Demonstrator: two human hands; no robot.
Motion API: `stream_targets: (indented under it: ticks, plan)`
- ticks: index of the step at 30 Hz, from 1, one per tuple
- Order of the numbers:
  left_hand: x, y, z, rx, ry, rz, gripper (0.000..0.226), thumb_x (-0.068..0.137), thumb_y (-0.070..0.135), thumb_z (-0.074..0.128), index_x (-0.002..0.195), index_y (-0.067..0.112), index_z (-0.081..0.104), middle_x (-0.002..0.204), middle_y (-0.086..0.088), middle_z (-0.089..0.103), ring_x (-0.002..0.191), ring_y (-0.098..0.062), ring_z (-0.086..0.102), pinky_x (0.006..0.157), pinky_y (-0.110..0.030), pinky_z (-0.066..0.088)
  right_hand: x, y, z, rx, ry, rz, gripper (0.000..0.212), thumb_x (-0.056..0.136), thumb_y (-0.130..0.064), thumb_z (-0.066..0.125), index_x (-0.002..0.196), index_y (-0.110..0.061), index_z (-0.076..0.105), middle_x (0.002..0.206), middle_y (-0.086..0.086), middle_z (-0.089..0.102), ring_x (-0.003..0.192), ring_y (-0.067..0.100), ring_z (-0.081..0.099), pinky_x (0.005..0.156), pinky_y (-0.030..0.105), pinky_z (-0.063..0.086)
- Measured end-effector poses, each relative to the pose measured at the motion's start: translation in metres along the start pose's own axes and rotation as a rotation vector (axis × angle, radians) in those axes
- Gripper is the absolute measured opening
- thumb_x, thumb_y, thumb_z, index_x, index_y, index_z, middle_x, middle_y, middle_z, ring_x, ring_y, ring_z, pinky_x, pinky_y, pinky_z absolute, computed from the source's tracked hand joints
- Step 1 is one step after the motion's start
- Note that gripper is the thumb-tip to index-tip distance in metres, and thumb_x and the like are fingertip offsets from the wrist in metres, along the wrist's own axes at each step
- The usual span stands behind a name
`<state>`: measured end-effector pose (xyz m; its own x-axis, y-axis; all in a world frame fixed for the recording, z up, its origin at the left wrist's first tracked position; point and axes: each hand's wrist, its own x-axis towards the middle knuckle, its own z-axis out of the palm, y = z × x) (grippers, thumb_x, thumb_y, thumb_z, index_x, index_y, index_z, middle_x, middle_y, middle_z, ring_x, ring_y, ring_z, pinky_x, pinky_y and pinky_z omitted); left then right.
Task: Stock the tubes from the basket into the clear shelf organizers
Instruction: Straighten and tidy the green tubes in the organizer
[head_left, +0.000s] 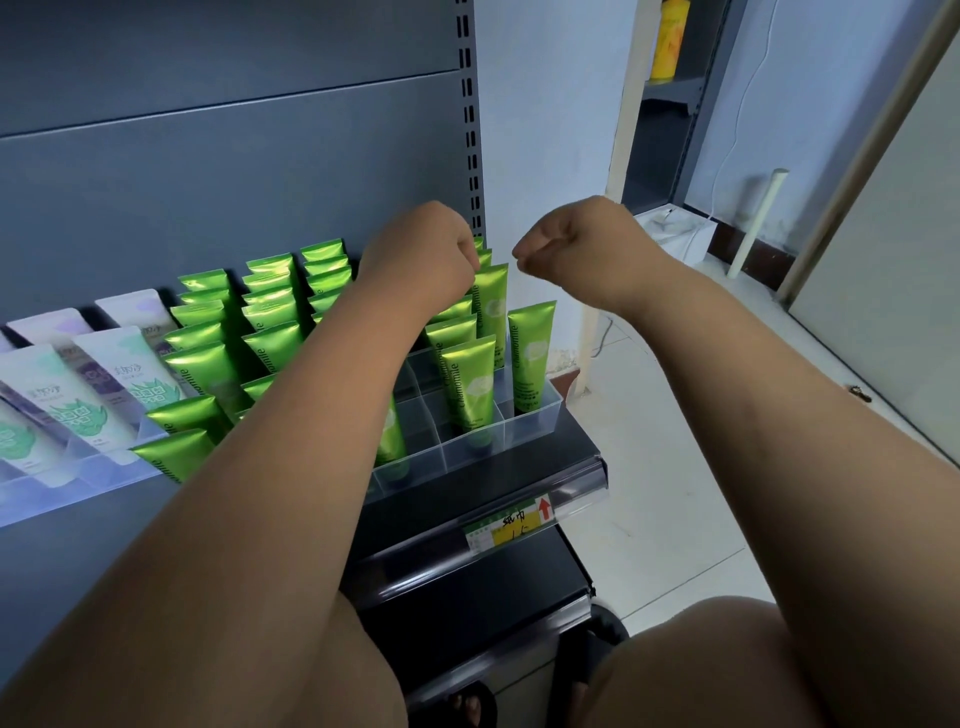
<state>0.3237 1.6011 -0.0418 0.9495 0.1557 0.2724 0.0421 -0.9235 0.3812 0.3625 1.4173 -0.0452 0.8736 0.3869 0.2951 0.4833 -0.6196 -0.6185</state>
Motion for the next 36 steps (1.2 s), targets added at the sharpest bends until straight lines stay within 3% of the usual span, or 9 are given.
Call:
stream_targets:
  ticks: [6,12,21,25,29,31,36]
  plan:
    - [0.002,0.002,0.000,-0.058,-0.024,-0.001,0.020,0.083,0.007,0.068,0.081,0.025,0.078,0.081,0.013,0.068,0.081,-0.014,0.065,0.058,-0.023,0.040,0.016,0.006,0.017,0.013,-0.070,0.054,0.013,0.088,-0.022,0.075,0.097,-0.014,0.081,0.097,0.002,0.077,0.093,0.016,0.070,0.088,0.036,0.058]
    - [0.003,0.003,0.001,-0.078,-0.022,-0.008,0.016,0.083,0.009,0.070,0.082,0.023,0.078,0.081,0.011,0.069,0.076,-0.012,0.065,0.054,-0.022,0.038,0.017,0.009,0.017,0.003,-0.076,0.018,0.012,0.088,-0.019,0.074,0.096,-0.014,0.081,0.093,0.002,0.077,0.089,0.017,0.070,0.082,0.031,0.057]
    - [0.000,0.004,0.000,-0.100,-0.048,-0.006,0.009,0.081,0.013,0.074,0.082,0.022,0.078,0.081,0.008,0.071,0.078,-0.014,0.066,0.058,-0.023,0.043,0.012,0.008,0.012,0.074,-0.095,0.047,0.012,0.086,-0.023,0.076,0.096,-0.018,0.082,0.089,-0.006,0.076,0.089,0.011,0.070,0.087,0.033,0.058]
    - [0.001,0.002,-0.013,-0.160,0.028,-0.027,0.006,0.084,0.021,0.071,0.081,0.018,0.075,0.080,0.004,0.070,0.077,-0.015,0.065,0.066,-0.027,0.049,0.013,0.007,0.009,0.163,-0.055,0.096,0.015,0.087,-0.028,0.075,0.091,-0.016,0.081,0.091,0.004,0.076,0.090,0.021,0.070,0.082,0.034,0.058]
    - [0.007,-0.006,-0.019,-0.148,0.090,-0.036,0.013,0.086,0.015,0.064,0.085,0.020,0.076,0.081,0.012,0.068,0.085,-0.017,0.067,0.076,-0.030,0.054,0.021,0.008,0.004,0.179,-0.026,0.107,0.016,0.089,-0.024,0.070,0.092,-0.012,0.080,0.094,0.008,0.077,0.095,0.031,0.070,0.087,0.044,0.058]
    - [0.009,-0.010,-0.017,-0.116,0.079,-0.038,0.012,0.086,0.015,0.066,0.084,0.022,0.076,0.084,0.011,0.069,0.089,-0.018,0.068,0.082,-0.035,0.057,0.029,0.004,0.003,0.174,-0.036,0.097,0.015,0.089,-0.022,0.071,0.093,-0.012,0.080,0.094,0.009,0.077,0.095,0.031,0.071,0.088,0.044,0.059]
    - [0.019,-0.010,-0.010,-0.027,0.046,-0.028,0.017,0.086,0.013,0.069,0.083,0.029,0.073,0.097,0.004,0.073,0.092,-0.021,0.068,0.080,-0.033,0.054,0.049,-0.013,0.009,0.023,-0.121,0.022,0.023,0.088,-0.023,0.069,0.103,-0.007,0.078,0.099,0.016,0.075,0.086,0.028,0.070,0.091,0.046,0.057]
